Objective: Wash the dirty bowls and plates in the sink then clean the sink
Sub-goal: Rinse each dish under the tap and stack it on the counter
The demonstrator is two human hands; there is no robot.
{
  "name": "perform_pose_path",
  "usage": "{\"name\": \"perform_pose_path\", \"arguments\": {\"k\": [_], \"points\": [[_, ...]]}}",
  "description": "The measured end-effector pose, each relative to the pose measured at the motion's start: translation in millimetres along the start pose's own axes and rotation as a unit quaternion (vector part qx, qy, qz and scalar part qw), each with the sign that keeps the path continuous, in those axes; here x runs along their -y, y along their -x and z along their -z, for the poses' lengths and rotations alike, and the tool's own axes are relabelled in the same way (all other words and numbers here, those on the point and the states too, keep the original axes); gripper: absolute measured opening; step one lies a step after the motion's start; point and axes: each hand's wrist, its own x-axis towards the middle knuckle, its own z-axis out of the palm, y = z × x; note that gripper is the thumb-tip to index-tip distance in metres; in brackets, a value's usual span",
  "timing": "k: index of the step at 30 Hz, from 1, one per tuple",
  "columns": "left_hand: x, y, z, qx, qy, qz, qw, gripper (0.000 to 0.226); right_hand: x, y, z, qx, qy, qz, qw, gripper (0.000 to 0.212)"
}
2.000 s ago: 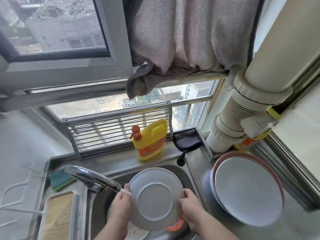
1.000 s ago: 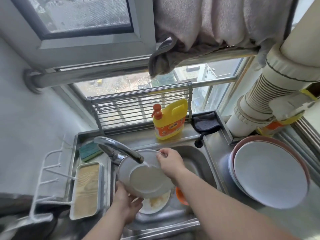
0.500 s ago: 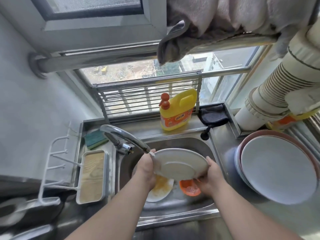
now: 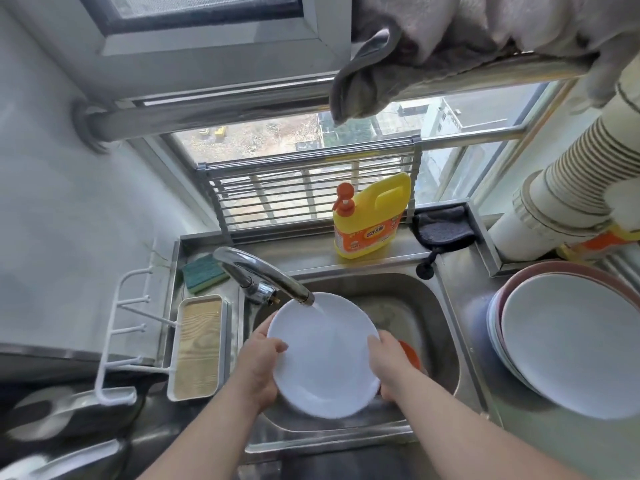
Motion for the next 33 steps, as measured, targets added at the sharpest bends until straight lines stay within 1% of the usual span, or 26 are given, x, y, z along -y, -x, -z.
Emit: {"name": "perform_pose_path", "arguments": {"k": [3,5,6,8,10,11,12,14,15,17,18,19,21,22,24,26,28,30,33], "points": [[14,-4,7,0.0,0.041,0.015,0.999,0.036,23,6,1,-0.017,0.019,0.06,0.998,0.024],[28,-1,-2,-0.001,0.066,0.043,0.997,0.028,39,5,15,-0.032,0.071,0.099,0.992,0.026],[35,2,-10,-0.006,0.073,0.067,0.995,0.027,50,6,25,-0.034,0.11,0.107,0.988,0.027],[51,6,-31,-0.033,0.068,0.132,0.988,0.028,74,16,43,-0.023,0.19,0.093,0.977,0.026],[65,8,-50,-0.04,0.056,0.202,0.977,0.029,96,27,60,-0.005,0.251,0.045,0.967,0.021],[72,7,-57,-0.033,0.036,0.235,0.971,0.028,106,35,67,0.001,0.275,0.021,0.961,0.021],[77,6,-61,-0.013,0.013,0.268,0.963,0.029,113,40,75,0.002,0.3,0.004,0.954,0.023],[85,5,-66,0.048,-0.023,0.328,0.943,0.035,121,46,87,0.016,0.338,-0.003,0.941,0.025],[88,2,-69,0.069,-0.045,0.344,0.935,0.036,123,49,92,0.018,0.349,-0.007,0.937,0.023],[87,6,-77,0.085,-0.087,0.359,0.926,0.033,123,54,101,0.011,0.332,-0.004,0.943,0.02],[84,7,-84,0.068,-0.118,0.345,0.928,0.029,121,55,108,0.003,0.317,0.003,0.948,0.02],[79,12,-94,0.037,-0.155,0.314,0.936,0.024,118,57,115,-0.008,0.306,0.017,0.952,0.022],[70,15,-111,-0.031,-0.197,0.219,0.955,0.021,105,54,136,-0.04,0.298,0.075,0.951,0.024],[66,16,-119,-0.047,-0.207,0.158,0.964,0.023,96,52,150,-0.059,0.32,0.112,0.939,0.026],[62,16,-139,-0.043,-0.234,0.02,0.971,0.031,76,52,183,-0.112,0.369,0.17,0.907,0.027],[58,26,-167,-0.02,-0.276,-0.101,0.955,0.035,57,62,220,-0.163,0.356,0.215,0.894,0.03],[58,39,-203,0.01,-0.299,-0.191,0.935,0.033,38,72,258,-0.224,0.348,0.236,0.879,0.038],[63,50,-242,0.047,-0.333,-0.244,0.909,0.026,16,75,298,-0.27,0.343,0.234,0.869,0.044],[79,57,-293,0.109,-0.417,-0.272,0.86,0.014,-9,76,345,-0.313,0.345,0.193,0.863,0.046]]}}
